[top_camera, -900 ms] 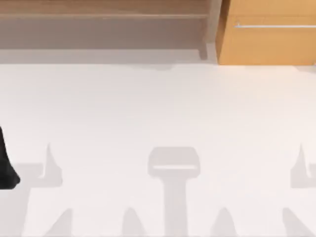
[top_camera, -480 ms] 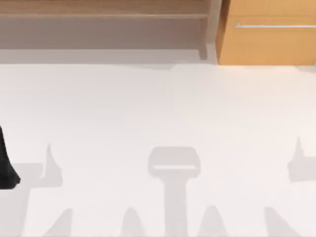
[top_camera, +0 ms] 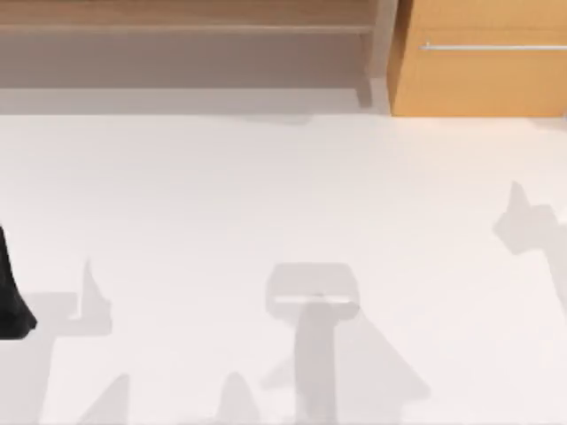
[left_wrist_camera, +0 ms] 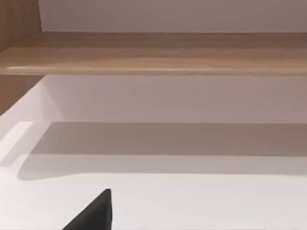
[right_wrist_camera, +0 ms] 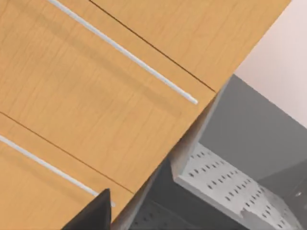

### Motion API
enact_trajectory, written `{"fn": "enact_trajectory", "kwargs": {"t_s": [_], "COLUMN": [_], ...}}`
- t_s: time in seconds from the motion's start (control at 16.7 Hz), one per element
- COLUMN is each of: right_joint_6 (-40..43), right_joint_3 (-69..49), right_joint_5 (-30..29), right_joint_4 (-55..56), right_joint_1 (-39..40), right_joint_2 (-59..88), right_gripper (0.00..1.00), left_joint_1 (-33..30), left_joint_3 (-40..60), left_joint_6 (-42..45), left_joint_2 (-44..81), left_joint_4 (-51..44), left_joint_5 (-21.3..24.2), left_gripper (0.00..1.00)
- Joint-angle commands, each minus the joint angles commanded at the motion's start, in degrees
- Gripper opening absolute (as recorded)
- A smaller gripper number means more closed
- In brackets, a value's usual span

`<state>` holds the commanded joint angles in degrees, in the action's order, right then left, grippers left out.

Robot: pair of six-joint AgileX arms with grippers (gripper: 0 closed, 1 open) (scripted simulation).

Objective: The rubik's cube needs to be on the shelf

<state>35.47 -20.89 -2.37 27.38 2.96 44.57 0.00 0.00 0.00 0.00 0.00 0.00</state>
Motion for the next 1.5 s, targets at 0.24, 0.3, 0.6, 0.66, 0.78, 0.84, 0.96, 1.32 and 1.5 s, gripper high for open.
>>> {"fn": "enact_trajectory", "kwargs": {"t_s": [0.24, 0.3, 0.6, 0.66, 0.78, 0.84, 0.96, 1.32, 1.5], "right_joint_6": [16.6, 20.7, 38.5, 41.5, 46.5, 48.6, 51.7, 53.8, 53.7], "right_joint_3": [-10.0, -12.5, -23.5, -25.3, -28.5, -29.9, -31.9, -33.2, -33.8], "right_joint_5": [-2.1, -2.7, -6.1, -6.7, -7.9, -8.4, -9.2, -9.8, -9.6], "right_joint_4": [13.6, 16.9, 32.3, 34.9, 39.5, 41.3, 44.3, 46.2, 45.7], "right_joint_1": [1.8, 2.2, 4.7, 5.1, 5.9, 6.3, 6.8, 7.2, 6.9], "right_joint_2": [23.8, 29.8, 58.1, 63.0, 71.4, 74.9, 80.0, 83.2, 83.4], "right_gripper": [1.00, 1.00, 1.00, 1.00, 1.00, 1.00, 1.00, 1.00, 1.00], "left_joint_1": [0.0, 0.0, 0.0, 0.0, 0.0, 0.0, 0.0, 0.0, 0.0], "left_joint_3": [0.0, 0.0, 0.0, 0.0, 0.0, 0.0, 0.0, 0.0, 0.0], "left_joint_6": [0.0, 0.0, 0.0, 0.0, 0.0, 0.0, 0.0, 0.0, 0.0], "left_joint_2": [0.0, 0.0, 0.0, 0.0, 0.0, 0.0, 0.0, 0.0, 0.0], "left_joint_4": [0.0, 0.0, 0.0, 0.0, 0.0, 0.0, 0.0, 0.0, 0.0], "left_joint_5": [0.0, 0.0, 0.0, 0.0, 0.0, 0.0, 0.0, 0.0, 0.0], "left_gripper": [1.00, 1.00, 1.00, 1.00, 1.00, 1.00, 1.00, 1.00, 1.00]}}
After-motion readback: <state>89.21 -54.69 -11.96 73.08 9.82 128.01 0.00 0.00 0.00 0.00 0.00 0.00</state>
